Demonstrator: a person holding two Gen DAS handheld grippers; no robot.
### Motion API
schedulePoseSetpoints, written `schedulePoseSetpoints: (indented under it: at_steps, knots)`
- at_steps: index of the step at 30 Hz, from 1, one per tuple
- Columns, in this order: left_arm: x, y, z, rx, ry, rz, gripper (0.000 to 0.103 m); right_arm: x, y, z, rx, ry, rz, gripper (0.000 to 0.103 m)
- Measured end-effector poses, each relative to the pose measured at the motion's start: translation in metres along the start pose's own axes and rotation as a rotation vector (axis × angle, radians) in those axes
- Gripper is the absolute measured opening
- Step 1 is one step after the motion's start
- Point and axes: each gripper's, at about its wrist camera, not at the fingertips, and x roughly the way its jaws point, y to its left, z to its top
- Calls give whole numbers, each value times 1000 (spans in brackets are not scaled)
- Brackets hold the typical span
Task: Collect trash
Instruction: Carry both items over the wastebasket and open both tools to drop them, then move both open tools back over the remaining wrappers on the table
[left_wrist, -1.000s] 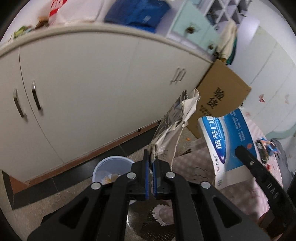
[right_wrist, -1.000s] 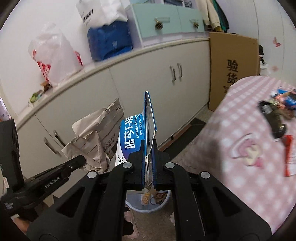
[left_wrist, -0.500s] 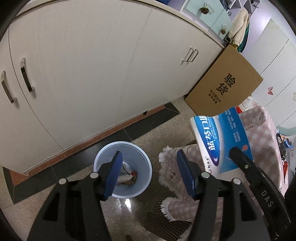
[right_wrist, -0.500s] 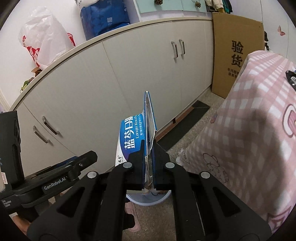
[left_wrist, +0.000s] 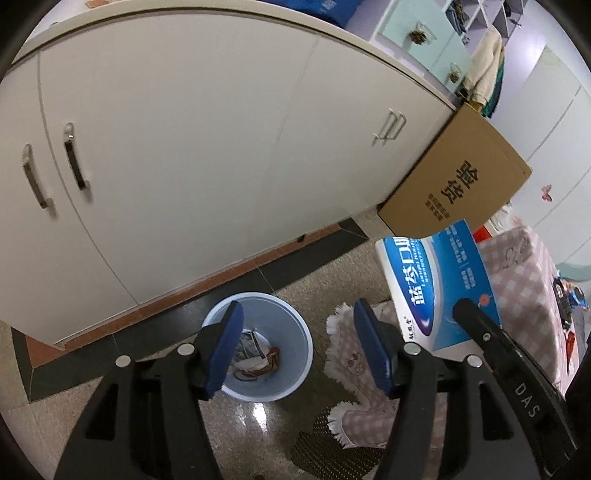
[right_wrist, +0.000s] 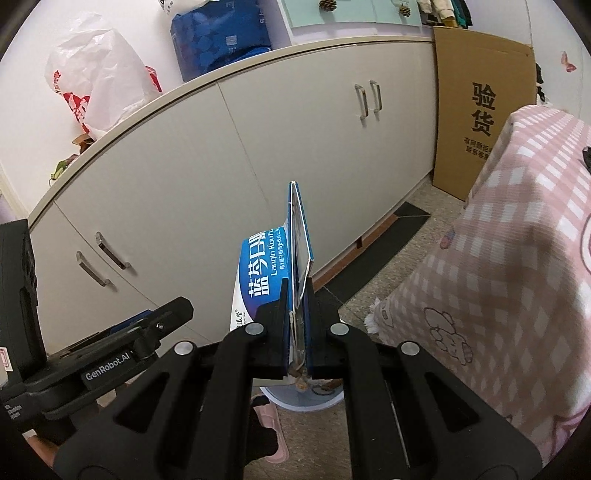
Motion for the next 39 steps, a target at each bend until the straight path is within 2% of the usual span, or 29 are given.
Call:
schedulePoseSetpoints:
  at_steps: [4, 6, 7, 8, 16, 24, 32, 36, 39]
  knots:
    - [-7, 3, 3, -32, -45, 37, 63, 9, 5, 2, 9, 1, 43, 13]
    - [-9, 5, 4, -39, -61, 57, 66, 19, 6, 2, 25, 14, 57, 28]
    - [-9, 5, 4, -35, -62, 63, 66, 21, 7, 1, 26, 19, 55, 46]
    - [-8, 5, 5, -27, -56, 69, 66, 23, 8, 1, 24, 21, 51, 51]
    - [-12, 0, 3, -12, -51, 70, 66, 4, 6, 0, 6, -5, 20, 51]
    - [-42, -32, 3, 53, -101, 35, 67, -50, -4, 12, 1, -94, 1, 51]
    - [-79, -107, -5, 181, -145, -69, 68, -132, -41, 17, 44, -221, -53, 51]
    - [-89, -150, -18, 253, -139, -126, 71, -174, -76, 10, 99, -273, -105, 51]
    - [-94, -195, -35, 350, -135, -158, 72, -200, -105, 1, 144, -299, -152, 51]
